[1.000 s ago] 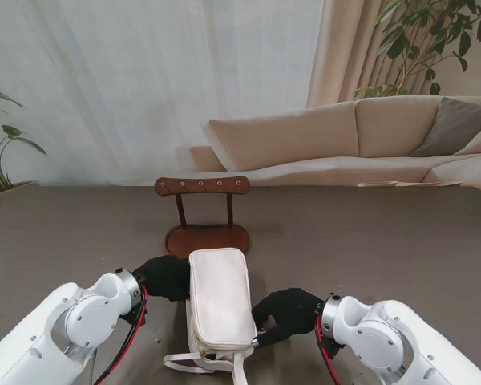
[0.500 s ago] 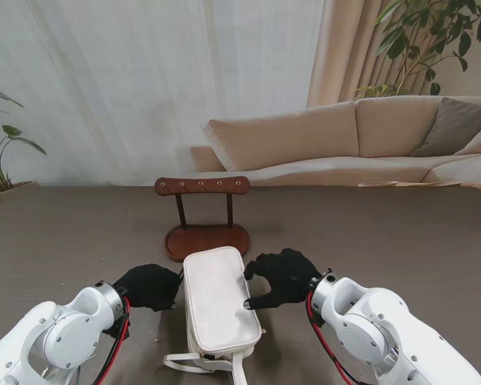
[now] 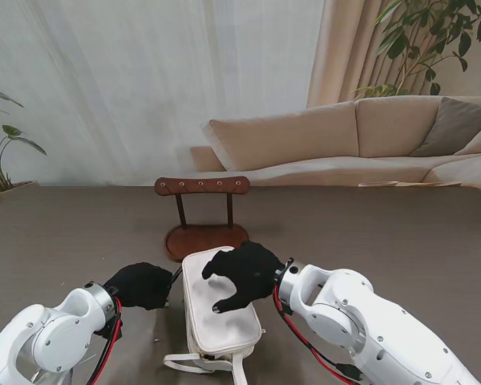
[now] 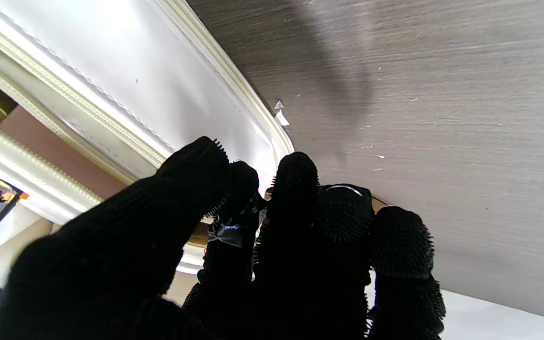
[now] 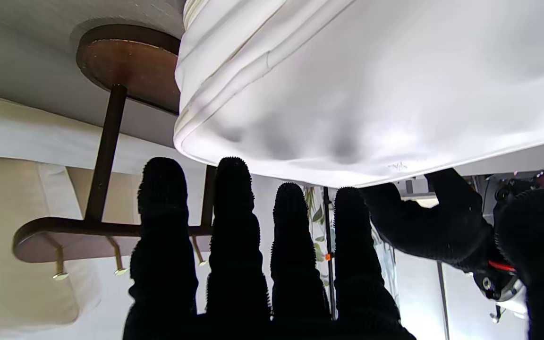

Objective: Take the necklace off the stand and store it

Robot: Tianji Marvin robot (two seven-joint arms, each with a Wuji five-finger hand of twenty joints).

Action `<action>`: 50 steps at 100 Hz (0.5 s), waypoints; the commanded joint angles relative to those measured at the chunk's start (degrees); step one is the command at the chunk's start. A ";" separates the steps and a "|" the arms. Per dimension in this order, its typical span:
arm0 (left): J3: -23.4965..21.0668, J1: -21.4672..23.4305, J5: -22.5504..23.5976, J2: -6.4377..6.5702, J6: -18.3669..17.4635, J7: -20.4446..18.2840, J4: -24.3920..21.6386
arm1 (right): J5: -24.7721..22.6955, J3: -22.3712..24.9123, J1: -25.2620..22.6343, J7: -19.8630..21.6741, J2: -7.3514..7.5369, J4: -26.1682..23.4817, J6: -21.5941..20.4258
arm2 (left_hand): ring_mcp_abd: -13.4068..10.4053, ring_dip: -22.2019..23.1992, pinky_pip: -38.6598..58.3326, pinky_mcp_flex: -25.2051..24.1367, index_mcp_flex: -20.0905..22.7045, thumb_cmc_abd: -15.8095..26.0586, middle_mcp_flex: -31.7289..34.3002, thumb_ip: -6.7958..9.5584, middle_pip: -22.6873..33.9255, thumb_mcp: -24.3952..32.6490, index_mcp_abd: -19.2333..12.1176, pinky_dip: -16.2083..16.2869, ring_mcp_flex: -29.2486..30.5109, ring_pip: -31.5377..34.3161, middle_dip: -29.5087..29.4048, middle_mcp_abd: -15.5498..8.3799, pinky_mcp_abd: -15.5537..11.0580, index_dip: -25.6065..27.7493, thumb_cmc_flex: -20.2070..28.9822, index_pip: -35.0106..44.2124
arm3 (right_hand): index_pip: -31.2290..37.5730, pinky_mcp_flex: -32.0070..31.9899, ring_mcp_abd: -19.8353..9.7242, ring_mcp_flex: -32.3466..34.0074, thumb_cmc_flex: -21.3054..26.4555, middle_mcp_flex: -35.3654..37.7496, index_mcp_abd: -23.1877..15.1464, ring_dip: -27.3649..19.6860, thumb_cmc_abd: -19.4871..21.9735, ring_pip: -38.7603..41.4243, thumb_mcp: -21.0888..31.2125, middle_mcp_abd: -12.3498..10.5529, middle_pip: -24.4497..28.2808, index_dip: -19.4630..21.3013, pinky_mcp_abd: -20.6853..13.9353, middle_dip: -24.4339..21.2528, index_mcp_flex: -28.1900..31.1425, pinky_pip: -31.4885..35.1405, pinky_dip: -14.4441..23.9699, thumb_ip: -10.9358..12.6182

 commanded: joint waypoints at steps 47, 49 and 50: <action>-4.85 5.10 -2.34 -0.90 1.68 1.16 -3.29 | 0.99 -7.63 5.71 3.91 -0.06 6.20 0.99 | 1.38 -0.13 1.29 -1.03 0.38 1.38 0.45 -0.93 0.03 0.04 0.51 -0.05 0.27 -0.77 0.09 0.19 -0.55 -0.06 1.01 1.36 | -2.82 -15.90 -0.88 -3.34 0.46 -2.28 -5.16 -2.37 -0.99 -2.81 1.80 -5.33 -5.76 -3.72 -2.29 -6.29 -2.67 -0.92 -1.94 1.02; -5.03 5.32 -2.41 -0.93 1.76 1.20 -3.41 | 1.03 -7.78 5.79 3.93 -0.05 6.34 1.04 | 1.38 -0.14 1.28 -1.03 0.39 1.39 0.47 -0.93 0.04 0.02 0.55 -0.05 0.30 -0.78 0.08 0.23 -0.54 -0.05 1.01 1.37 | -2.81 -15.87 -0.76 -3.23 0.42 -2.23 -5.15 -2.35 -0.96 -2.77 1.79 -5.35 -5.81 -3.72 -2.29 -6.33 -2.60 -0.90 -1.92 1.02; -5.12 5.43 -2.44 -0.93 1.81 1.21 -3.48 | 1.06 -7.85 5.83 3.96 -0.04 6.40 1.06 | 1.38 -0.15 1.28 -1.03 0.38 1.41 0.49 -0.93 0.05 0.00 0.57 -0.04 0.31 -0.79 0.08 0.19 -0.54 -0.04 1.00 1.37 | -2.82 -15.86 -0.87 -3.21 0.43 -2.16 -5.14 -2.35 -0.98 -2.77 1.80 -5.33 -5.83 -3.72 -2.29 -6.35 -2.58 -0.90 -1.91 1.02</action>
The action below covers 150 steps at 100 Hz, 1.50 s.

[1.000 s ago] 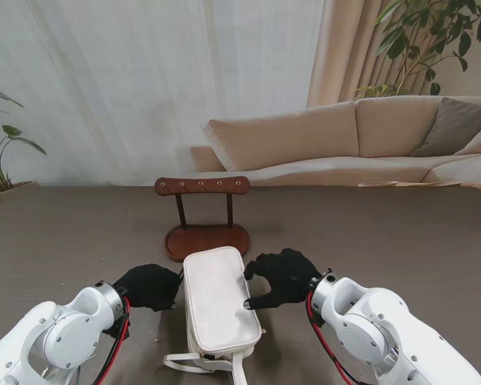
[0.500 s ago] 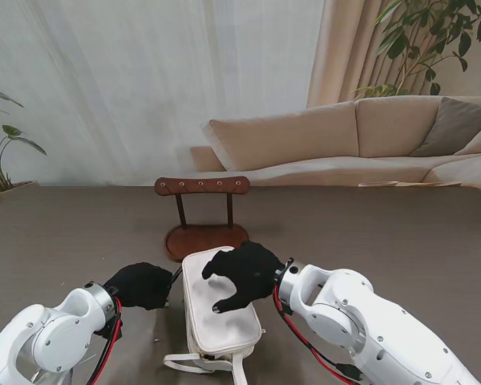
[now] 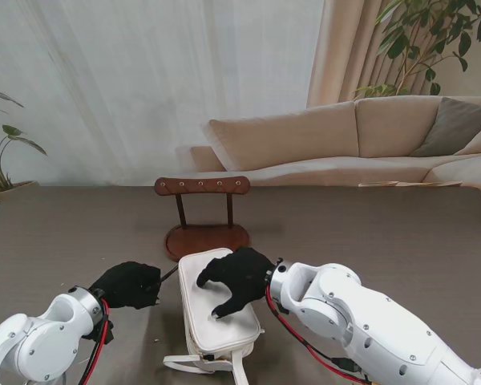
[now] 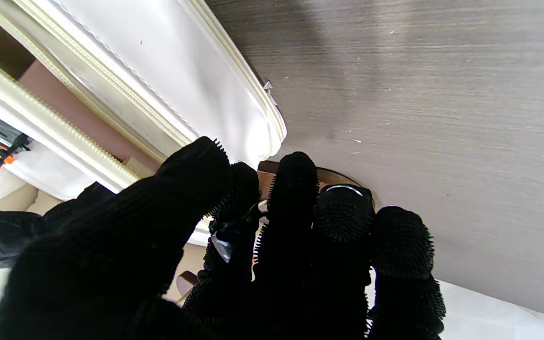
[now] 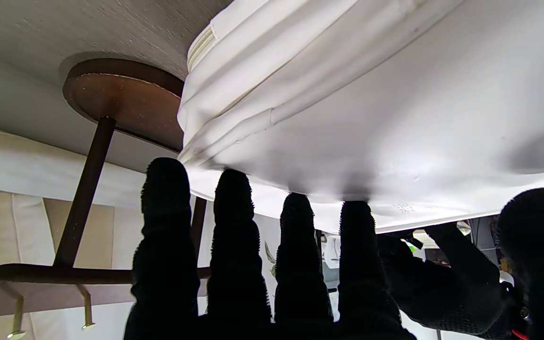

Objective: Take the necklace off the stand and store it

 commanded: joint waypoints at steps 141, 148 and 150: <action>-4.18 12.21 6.24 -0.97 1.42 1.81 -13.81 | 0.86 -1.40 -0.66 1.85 0.14 3.44 1.86 | 0.68 0.28 1.03 -1.89 0.54 2.62 -0.39 -0.63 0.66 -1.83 0.51 0.42 -0.36 -0.49 0.41 0.22 -0.81 0.66 1.30 2.19 | 1.40 -15.84 -0.26 2.59 0.55 2.27 -1.99 0.97 -0.50 1.15 1.72 -1.22 0.85 1.60 -0.80 0.71 3.60 -1.27 -0.40 0.96; -5.00 13.35 6.94 -1.04 1.89 1.79 -14.36 | 0.69 -1.07 -0.77 1.82 0.19 3.61 1.59 | 0.71 0.32 1.02 -1.88 0.56 2.56 -0.41 -0.60 0.65 -1.79 0.60 0.44 -0.47 -0.46 0.41 0.41 -0.82 0.67 1.40 2.17 | 1.41 -15.81 -0.30 2.63 0.45 2.40 -2.01 0.98 -0.48 1.15 1.66 -1.04 0.90 1.64 -0.77 0.75 3.64 -1.25 -0.38 0.95; -5.26 13.70 7.13 -1.07 2.02 1.87 -14.47 | 0.62 -0.92 -0.83 1.79 0.20 3.66 1.53 | 0.71 0.33 1.02 -1.88 0.56 2.54 -0.42 -0.59 0.65 -1.79 0.56 0.44 -0.47 -0.44 0.41 0.38 -0.82 0.67 1.40 2.17 | 1.41 -15.77 -0.38 2.73 0.44 2.41 -1.99 1.00 -0.45 1.18 1.65 -0.97 0.89 1.66 -0.75 0.75 3.65 -1.24 -0.37 0.95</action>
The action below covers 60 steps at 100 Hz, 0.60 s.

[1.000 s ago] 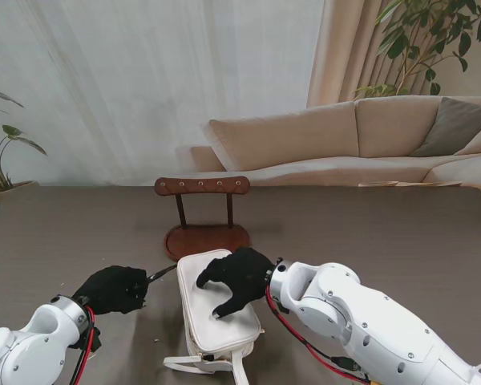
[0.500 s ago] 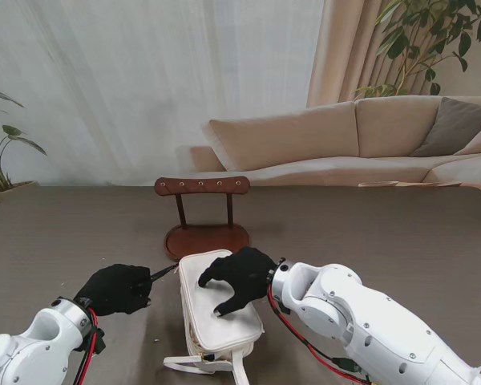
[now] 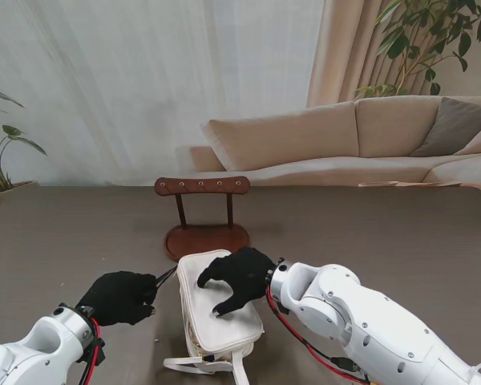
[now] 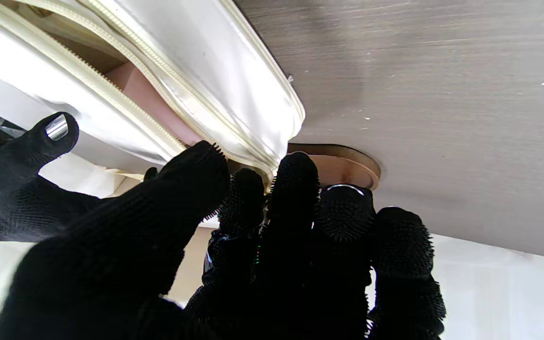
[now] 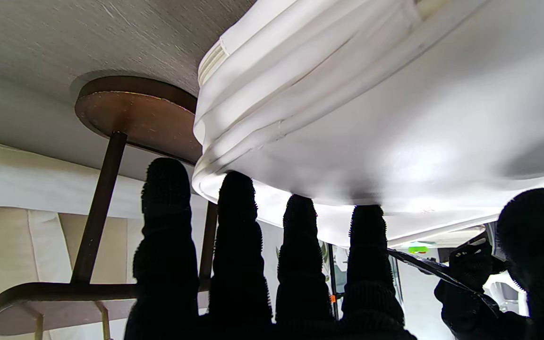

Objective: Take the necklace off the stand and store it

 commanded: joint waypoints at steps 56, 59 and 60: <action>-1.84 3.80 -1.12 -0.20 1.35 -1.55 -1.38 | 3.08 -1.28 -0.06 3.24 0.06 2.86 1.42 | 0.45 0.65 0.86 -1.79 3.60 0.59 -0.67 -0.55 0.51 -0.90 -1.52 0.64 -1.10 0.33 0.56 0.37 -0.99 0.32 1.55 7.13 | 3.21 -16.12 1.43 2.60 0.70 2.29 3.05 1.15 -0.56 2.31 1.66 1.38 1.12 1.71 -0.65 1.16 4.38 -1.27 -0.33 0.96; -1.39 3.44 -1.57 -0.09 1.10 -2.13 -1.49 | 3.26 -1.56 0.24 3.22 -0.02 2.74 1.58 | 0.42 0.66 0.85 -1.78 3.60 0.58 -0.67 -0.53 0.51 -0.87 -1.52 0.64 -1.10 0.34 0.56 0.42 -1.02 0.33 1.61 7.14 | 3.25 -15.99 1.46 2.63 0.67 2.31 3.03 1.17 -0.52 2.35 1.65 1.43 1.16 1.74 -0.64 1.18 4.47 -1.21 -0.29 0.95; -1.24 3.35 -1.66 -0.05 1.06 -2.33 -1.56 | 3.27 -1.66 0.36 3.21 -0.04 2.69 1.62 | 0.41 0.67 0.85 -1.78 3.58 0.58 -0.67 -0.54 0.50 -0.88 -1.51 0.64 -1.10 0.34 0.56 0.44 -1.02 0.32 1.60 7.13 | 3.25 -15.92 1.35 2.68 0.64 2.38 3.00 1.18 -0.50 2.38 1.64 1.42 1.19 1.74 -0.66 1.20 4.49 -1.18 -0.27 0.95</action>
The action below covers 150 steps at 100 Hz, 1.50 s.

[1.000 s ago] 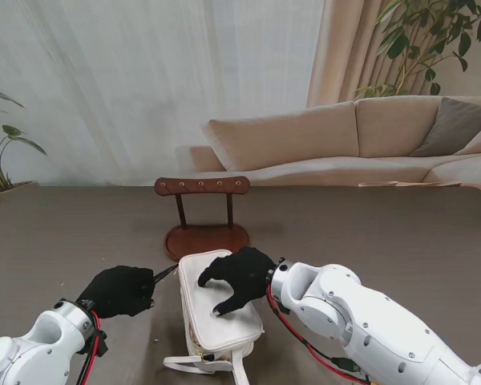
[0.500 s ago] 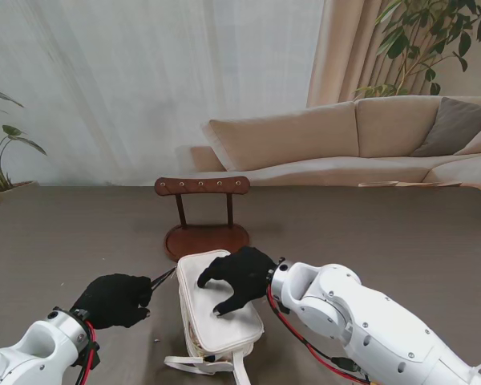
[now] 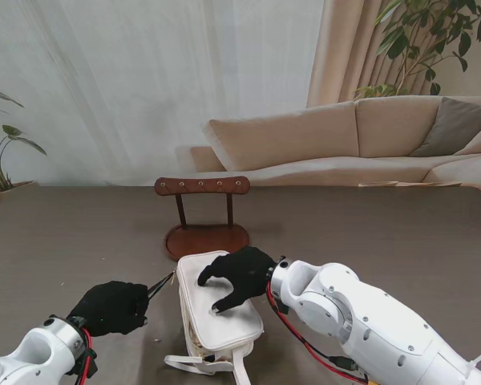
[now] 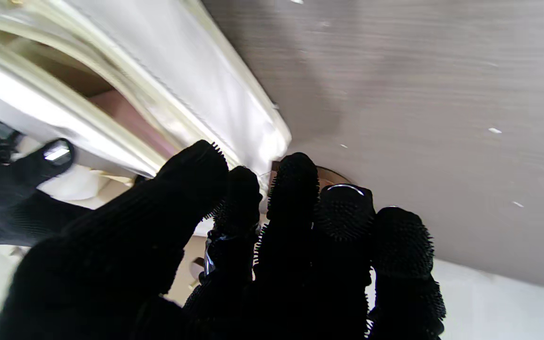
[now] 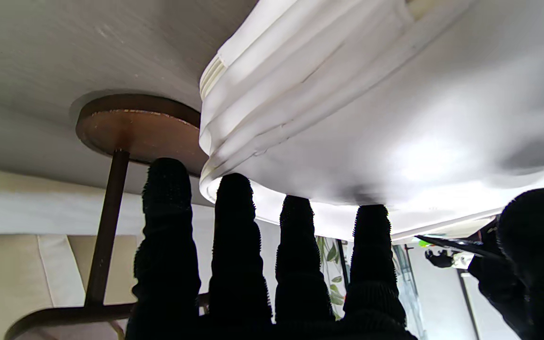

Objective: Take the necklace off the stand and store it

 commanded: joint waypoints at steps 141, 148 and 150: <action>13.32 3.51 6.09 1.16 5.92 -5.41 -9.99 | -1.90 -7.24 3.13 3.84 -0.39 0.03 7.06 | -0.46 1.23 1.09 -1.25 2.40 0.87 -0.01 -0.46 0.66 -0.90 0.12 0.77 -0.92 1.48 0.57 0.09 -1.48 0.40 1.62 4.87 | 2.82 -16.11 0.47 2.81 0.48 1.23 4.50 1.28 -0.20 2.50 1.66 0.24 0.80 1.34 -0.55 0.77 4.00 -1.65 -0.03 0.98; 13.61 4.11 6.80 1.11 6.11 -4.90 -10.44 | -2.34 -7.00 3.10 4.22 -0.31 -0.16 7.31 | -0.47 1.22 1.08 -1.25 2.44 0.85 -0.01 -0.46 0.66 -0.91 0.21 0.77 -0.89 1.49 0.56 0.13 -1.47 0.39 1.59 4.88 | 2.79 -16.08 0.45 2.81 0.55 1.29 4.47 1.28 -0.26 2.48 1.69 0.24 0.79 1.35 -0.53 0.76 4.02 -1.66 0.00 0.99; 13.67 4.29 7.01 1.08 6.15 -4.72 -10.55 | -2.44 -6.97 3.14 4.37 -0.28 -0.20 7.38 | -0.47 1.22 1.08 -1.25 2.42 0.85 -0.03 -0.46 0.65 -0.89 0.20 0.77 -0.89 1.49 0.55 0.10 -1.47 0.38 1.61 4.86 | 2.76 -16.08 0.39 2.81 0.49 1.26 4.50 1.28 -0.24 2.47 1.67 0.22 0.78 1.34 -0.52 0.75 3.98 -1.67 0.00 0.99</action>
